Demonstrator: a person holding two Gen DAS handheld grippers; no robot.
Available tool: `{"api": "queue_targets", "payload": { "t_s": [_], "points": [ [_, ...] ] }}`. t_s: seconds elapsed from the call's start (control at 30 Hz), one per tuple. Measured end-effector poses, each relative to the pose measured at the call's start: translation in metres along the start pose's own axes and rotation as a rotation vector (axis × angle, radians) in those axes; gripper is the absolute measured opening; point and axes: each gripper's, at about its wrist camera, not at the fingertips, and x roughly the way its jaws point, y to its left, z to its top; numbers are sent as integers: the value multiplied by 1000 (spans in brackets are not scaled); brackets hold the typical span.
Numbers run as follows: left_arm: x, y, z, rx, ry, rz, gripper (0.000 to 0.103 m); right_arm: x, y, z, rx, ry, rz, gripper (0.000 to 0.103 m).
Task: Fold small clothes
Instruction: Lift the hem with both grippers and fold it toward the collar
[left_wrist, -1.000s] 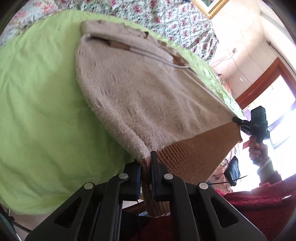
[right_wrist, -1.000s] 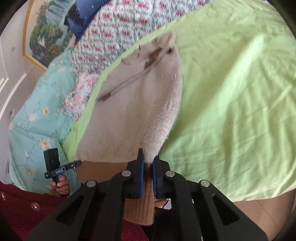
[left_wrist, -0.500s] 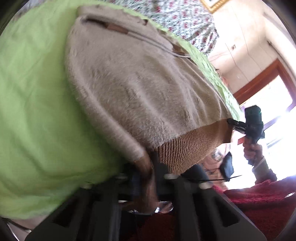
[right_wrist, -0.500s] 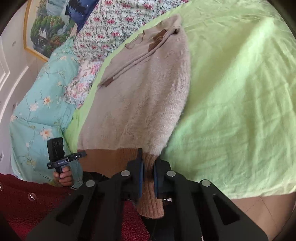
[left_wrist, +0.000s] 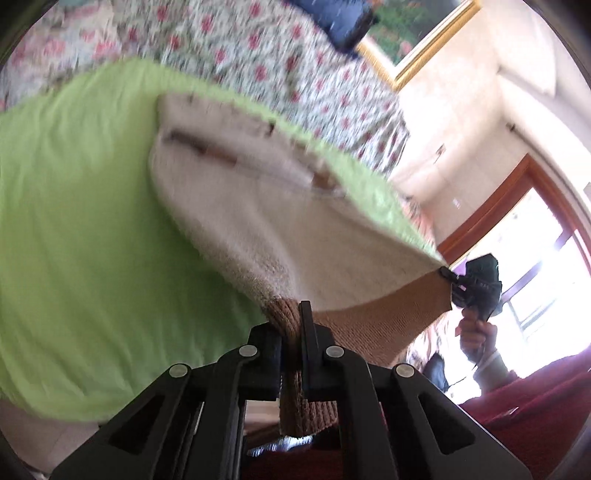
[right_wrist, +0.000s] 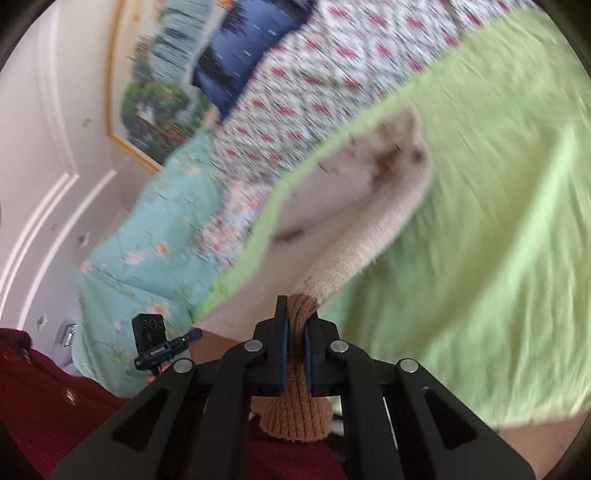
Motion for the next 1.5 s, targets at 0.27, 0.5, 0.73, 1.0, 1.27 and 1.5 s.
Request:
{"api": "queue_targets", "payload": {
  "t_s": [0.27,0.5,0.73,1.0,1.27,1.5],
  "points": [
    [-5,-11,96,86,-177,-24,6,36,12,96,-59,-124,4,8],
    [50,20,193,66,-228,53,6,104,-21,177,-31,-121,-140,8],
    [124,72,259,-10,-184,126,6,174,-78,237,42,-85,-278,8],
    [201,145,287,-104,-96,218,6,241,-135,254,77,14,-397,8],
    [224,161,265,-124,2,246,13,217,-118,245,29,-56,-464,27],
    [228,78,207,25,124,77,25,266,-26,189,-328,271,-259,27]
  ]
}}
